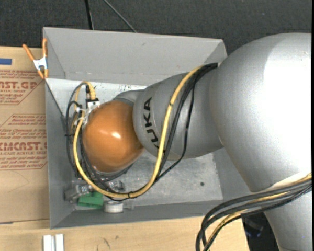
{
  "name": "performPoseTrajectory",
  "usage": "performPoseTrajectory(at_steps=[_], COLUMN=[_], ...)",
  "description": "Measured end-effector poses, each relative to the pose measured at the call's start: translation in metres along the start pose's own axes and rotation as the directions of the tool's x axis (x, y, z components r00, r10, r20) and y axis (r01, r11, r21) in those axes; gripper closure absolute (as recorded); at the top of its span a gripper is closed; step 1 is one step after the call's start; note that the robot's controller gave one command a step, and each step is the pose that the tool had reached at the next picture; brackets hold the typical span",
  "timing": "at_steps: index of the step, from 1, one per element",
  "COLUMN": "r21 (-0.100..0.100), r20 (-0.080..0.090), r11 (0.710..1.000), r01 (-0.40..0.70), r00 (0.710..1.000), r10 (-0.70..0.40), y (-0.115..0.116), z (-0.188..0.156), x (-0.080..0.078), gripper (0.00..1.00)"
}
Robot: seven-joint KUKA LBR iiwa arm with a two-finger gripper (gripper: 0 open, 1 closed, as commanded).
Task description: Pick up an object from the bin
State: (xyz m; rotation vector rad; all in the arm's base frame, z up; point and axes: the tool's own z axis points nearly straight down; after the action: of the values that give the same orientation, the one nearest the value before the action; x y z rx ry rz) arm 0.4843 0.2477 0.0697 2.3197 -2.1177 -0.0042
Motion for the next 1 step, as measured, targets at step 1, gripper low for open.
performPoseTrajectory(at_steps=[1], r21=[0.000], r20=[0.002], r11=[1.000], r01=[-0.002], r00=[1.000], r10=[0.002], y=[-0.0004], z=[-0.0002], x=[-0.0003], gripper=[1.00])
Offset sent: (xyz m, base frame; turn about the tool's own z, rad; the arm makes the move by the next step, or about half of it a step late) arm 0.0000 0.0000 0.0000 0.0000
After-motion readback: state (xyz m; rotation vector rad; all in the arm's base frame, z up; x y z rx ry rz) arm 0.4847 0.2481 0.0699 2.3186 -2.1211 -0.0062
